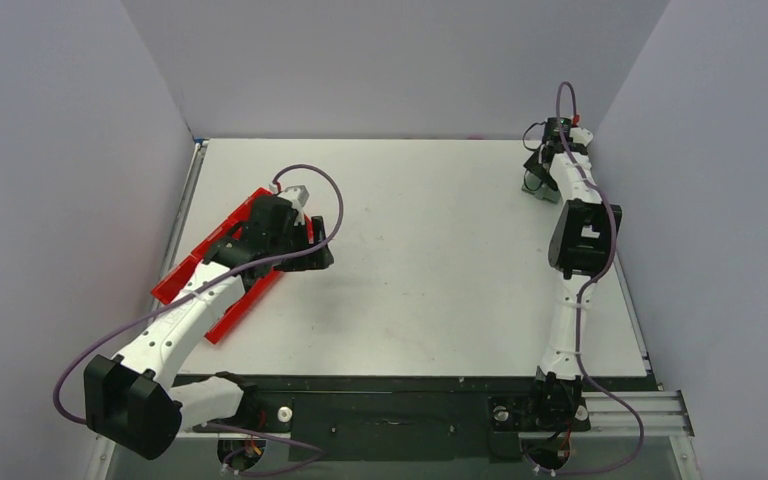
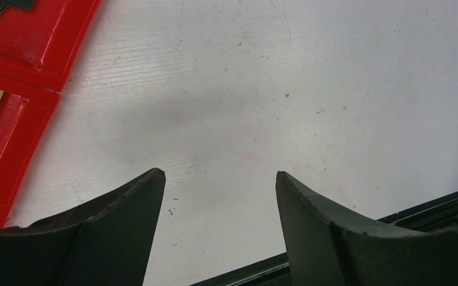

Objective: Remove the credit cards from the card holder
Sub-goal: Move the card holder to the center of the board.

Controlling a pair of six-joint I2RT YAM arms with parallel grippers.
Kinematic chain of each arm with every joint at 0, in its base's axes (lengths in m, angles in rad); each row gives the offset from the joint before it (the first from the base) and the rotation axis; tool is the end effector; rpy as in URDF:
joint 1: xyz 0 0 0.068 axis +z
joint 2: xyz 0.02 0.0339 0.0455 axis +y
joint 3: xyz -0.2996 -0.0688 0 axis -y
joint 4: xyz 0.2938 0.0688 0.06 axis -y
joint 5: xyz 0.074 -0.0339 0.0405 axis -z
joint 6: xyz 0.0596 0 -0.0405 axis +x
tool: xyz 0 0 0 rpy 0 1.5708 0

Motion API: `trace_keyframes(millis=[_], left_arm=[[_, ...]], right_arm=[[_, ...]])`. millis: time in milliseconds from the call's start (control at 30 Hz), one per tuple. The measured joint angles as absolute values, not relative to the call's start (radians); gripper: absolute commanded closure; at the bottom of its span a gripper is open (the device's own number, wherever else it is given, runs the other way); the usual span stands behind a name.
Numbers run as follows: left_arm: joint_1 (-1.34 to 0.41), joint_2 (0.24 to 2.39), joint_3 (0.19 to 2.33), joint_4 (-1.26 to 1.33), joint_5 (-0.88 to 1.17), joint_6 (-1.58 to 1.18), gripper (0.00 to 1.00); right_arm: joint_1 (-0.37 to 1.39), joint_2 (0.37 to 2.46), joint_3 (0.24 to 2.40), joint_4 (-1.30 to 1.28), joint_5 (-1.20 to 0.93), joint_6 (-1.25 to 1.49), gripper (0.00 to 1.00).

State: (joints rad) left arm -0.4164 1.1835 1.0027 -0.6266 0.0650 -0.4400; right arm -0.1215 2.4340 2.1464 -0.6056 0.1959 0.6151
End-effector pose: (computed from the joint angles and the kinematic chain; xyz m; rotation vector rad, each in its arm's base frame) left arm 0.2718 -0.1244 0.3007 0.0030 2.4307 -0.4770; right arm 0.6234 -0.0878 0.1792 0.9570 2.2453 -0.0224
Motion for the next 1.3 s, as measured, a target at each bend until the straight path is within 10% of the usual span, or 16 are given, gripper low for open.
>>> trace_keyframes(millis=[1300], left_arm=[[-0.403, 1.210, 1.000, -0.621, 0.088, -0.456, 0.34]], right_arm=[[-0.130, 2.472, 2.185, -0.712, 0.190, 0.623, 0.84]])
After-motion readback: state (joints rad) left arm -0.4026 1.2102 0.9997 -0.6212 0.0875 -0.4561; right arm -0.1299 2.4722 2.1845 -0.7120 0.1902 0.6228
